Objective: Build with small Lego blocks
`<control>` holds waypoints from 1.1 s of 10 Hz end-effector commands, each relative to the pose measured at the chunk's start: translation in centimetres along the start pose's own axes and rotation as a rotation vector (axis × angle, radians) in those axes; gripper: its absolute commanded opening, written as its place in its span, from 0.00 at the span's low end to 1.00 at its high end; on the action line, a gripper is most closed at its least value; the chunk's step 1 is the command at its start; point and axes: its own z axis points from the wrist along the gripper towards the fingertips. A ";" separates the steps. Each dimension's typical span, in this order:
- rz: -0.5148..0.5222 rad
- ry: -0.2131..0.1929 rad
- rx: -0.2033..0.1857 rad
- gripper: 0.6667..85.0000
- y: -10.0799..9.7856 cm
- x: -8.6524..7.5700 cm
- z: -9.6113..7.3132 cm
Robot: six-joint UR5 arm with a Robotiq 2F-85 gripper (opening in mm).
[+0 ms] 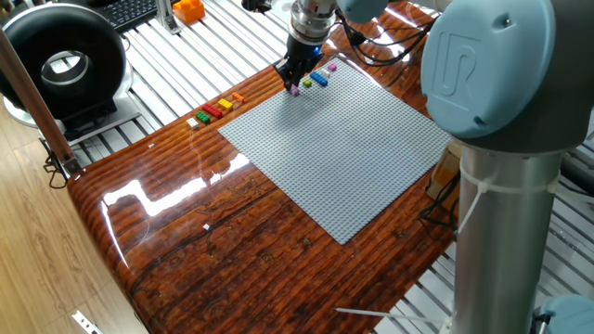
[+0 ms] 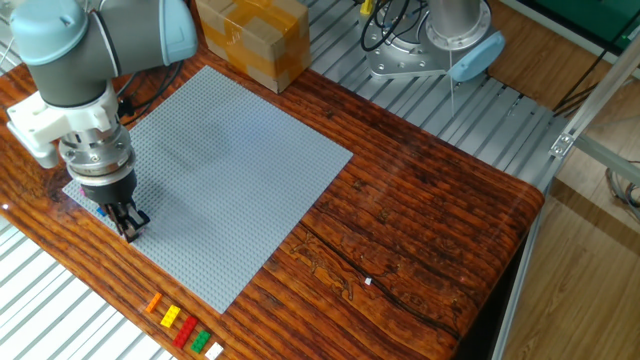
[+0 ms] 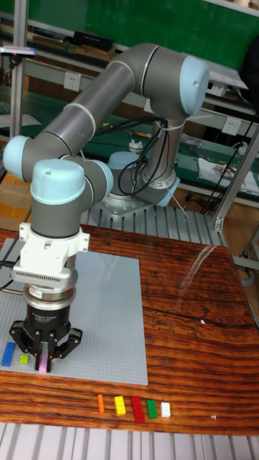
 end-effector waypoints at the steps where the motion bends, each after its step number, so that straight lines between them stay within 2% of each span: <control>1: 0.020 0.015 0.002 0.00 0.1 0.2 -0.3; 8: 0.039 0.074 0.030 0.00 -0.5 1.8 -0.6; 11: 0.014 0.039 0.013 0.00 -0.2 0.7 0.0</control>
